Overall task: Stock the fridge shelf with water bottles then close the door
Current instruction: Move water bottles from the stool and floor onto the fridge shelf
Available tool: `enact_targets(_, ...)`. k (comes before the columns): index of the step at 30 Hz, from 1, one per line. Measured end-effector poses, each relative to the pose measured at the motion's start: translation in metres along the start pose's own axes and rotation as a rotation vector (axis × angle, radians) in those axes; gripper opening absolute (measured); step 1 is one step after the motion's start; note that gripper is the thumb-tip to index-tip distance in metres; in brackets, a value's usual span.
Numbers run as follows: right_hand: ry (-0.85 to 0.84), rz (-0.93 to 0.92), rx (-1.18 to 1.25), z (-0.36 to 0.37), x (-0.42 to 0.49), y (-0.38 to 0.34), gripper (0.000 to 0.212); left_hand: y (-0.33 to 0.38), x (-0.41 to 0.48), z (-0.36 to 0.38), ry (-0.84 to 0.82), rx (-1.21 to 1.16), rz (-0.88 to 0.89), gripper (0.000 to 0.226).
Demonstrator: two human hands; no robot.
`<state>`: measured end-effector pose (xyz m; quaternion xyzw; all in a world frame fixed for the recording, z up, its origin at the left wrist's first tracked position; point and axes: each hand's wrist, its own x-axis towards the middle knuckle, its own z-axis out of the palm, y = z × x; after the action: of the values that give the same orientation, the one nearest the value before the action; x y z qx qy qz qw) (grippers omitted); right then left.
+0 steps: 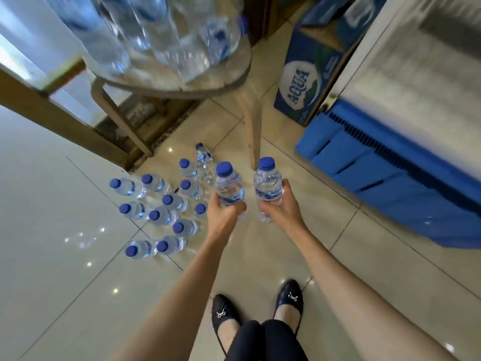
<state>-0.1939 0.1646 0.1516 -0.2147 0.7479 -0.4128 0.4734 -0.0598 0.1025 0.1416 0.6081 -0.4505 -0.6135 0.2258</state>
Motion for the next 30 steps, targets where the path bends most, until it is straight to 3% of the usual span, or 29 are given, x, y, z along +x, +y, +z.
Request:
enact_targets(3, 0.018, -0.035, 0.047, -0.024, -0.038, -0.085, 0.047, 0.094, -0.037, -0.01, -0.047, -0.016, 0.085, 0.035)
enact_targets(16, 0.211, -0.414, 0.195, -0.181, -0.205, -0.444, 0.056, 0.501, -0.183, -0.008, -0.323, 0.037, 0.592, 0.042)
enact_targets(23, 0.383, -0.629, 0.188, -0.274, -0.282, -0.567, 0.061, 0.66, -0.256, 0.036, -0.526, 0.066, 0.814, 0.051)
enact_targets(30, 0.569, -0.746, 0.17, -0.379, -0.336, -0.635, 0.053, 0.766, -0.322, 0.113, -0.711, 0.053, 1.0, 0.068)
